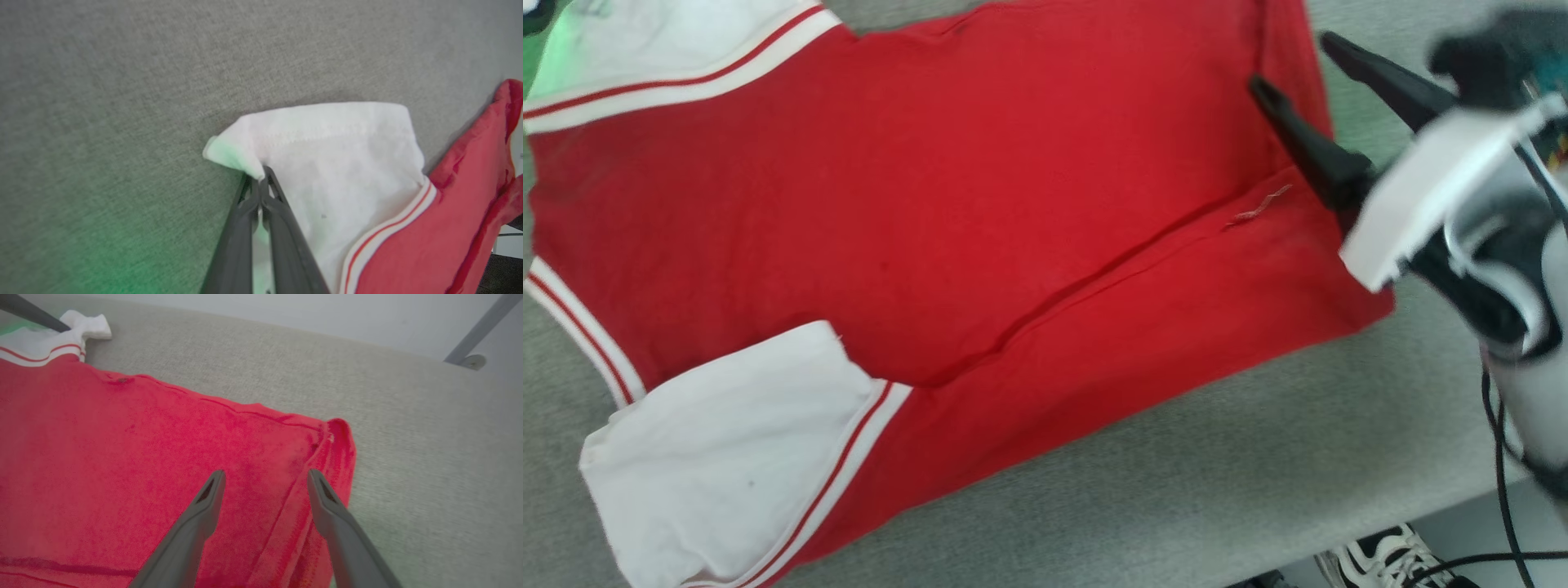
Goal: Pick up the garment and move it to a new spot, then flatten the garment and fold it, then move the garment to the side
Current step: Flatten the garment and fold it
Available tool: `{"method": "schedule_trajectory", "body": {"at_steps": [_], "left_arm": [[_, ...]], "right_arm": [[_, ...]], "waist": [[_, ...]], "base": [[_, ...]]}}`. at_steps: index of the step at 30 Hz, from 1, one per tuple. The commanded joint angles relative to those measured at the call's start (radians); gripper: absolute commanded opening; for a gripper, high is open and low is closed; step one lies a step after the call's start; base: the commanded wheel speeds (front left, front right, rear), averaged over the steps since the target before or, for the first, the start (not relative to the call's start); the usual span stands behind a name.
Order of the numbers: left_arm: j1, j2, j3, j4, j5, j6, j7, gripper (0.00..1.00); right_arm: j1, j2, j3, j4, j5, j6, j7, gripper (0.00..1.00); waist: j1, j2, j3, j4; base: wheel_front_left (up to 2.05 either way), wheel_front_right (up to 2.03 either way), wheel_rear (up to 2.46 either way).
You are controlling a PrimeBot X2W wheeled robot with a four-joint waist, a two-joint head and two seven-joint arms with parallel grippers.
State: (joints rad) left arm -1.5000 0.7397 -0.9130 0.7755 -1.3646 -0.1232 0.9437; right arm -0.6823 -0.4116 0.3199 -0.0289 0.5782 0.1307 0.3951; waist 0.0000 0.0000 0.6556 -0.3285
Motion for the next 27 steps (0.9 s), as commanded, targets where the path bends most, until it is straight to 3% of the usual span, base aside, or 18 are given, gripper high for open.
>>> {"method": "schedule_trajectory", "body": {"at_steps": [1, 6, 11, 18, 24, 25, 27], "left_arm": [[0.021, -0.016, -0.02, -0.001, 0.004, -0.005, 0.008, 0.0], [0.009, -0.05, -0.011, -0.014, -0.012, -0.007, -0.019, 0.0], [-0.001, -0.07, -0.019, -0.038, -0.017, -0.007, -0.033, 0.0], [-0.002, -0.08, -0.026, -0.058, -0.029, -0.006, -0.042, 0.0], [0.0, -0.075, -0.031, -0.073, -0.041, -0.006, -0.058, 0.0], [0.0, -0.074, -0.031, -0.076, -0.038, -0.006, -0.063, 0.0], [-0.002, -0.075, -0.028, -0.079, -0.041, -0.006, -0.075, 0.0]], "right_arm": [[-0.059, -0.006, 0.028, 0.026, 0.047, 0.0, 0.057, 1.0], [-0.252, -0.038, 0.084, 0.169, 0.154, 0.0, 0.25, 1.0], [-0.429, -0.066, 0.1, 0.355, 0.171, 0.0, 0.382, 1.0], [-0.498, -0.078, 0.138, 0.503, 0.18, 0.0, 0.524, 1.0], [-0.505, -0.079, 0.16, 0.559, 0.191, 0.0, 0.554, 1.0], [-0.502, -0.079, 0.167, 0.562, 0.195, 0.0, 0.558, 0.76], [-0.503, -0.081, 0.172, 0.568, 0.202, 0.0, 0.558, 0.05]], "waist": [[0.0, 0.0, 0.013, 0.02], [0.0, 0.0, 0.031, 0.06], [0.0, 0.0, 0.045, 0.101], [0.0, 0.0, 0.049, 0.124], [0.0, 0.0, 0.053, 0.132], [0.0, 0.0, 0.053, 0.133], [0.0, 0.0, 0.054, 0.134]], "base": [[0.0, 0.0, 0.0], [0.0, 0.0, 0.0], [0.0, 0.0, 0.0], [0.0, 0.0, 0.0], [0.0, 0.0, 0.0], [0.0, 0.0, 0.0], [0.0, 0.0, 0.0]]}}
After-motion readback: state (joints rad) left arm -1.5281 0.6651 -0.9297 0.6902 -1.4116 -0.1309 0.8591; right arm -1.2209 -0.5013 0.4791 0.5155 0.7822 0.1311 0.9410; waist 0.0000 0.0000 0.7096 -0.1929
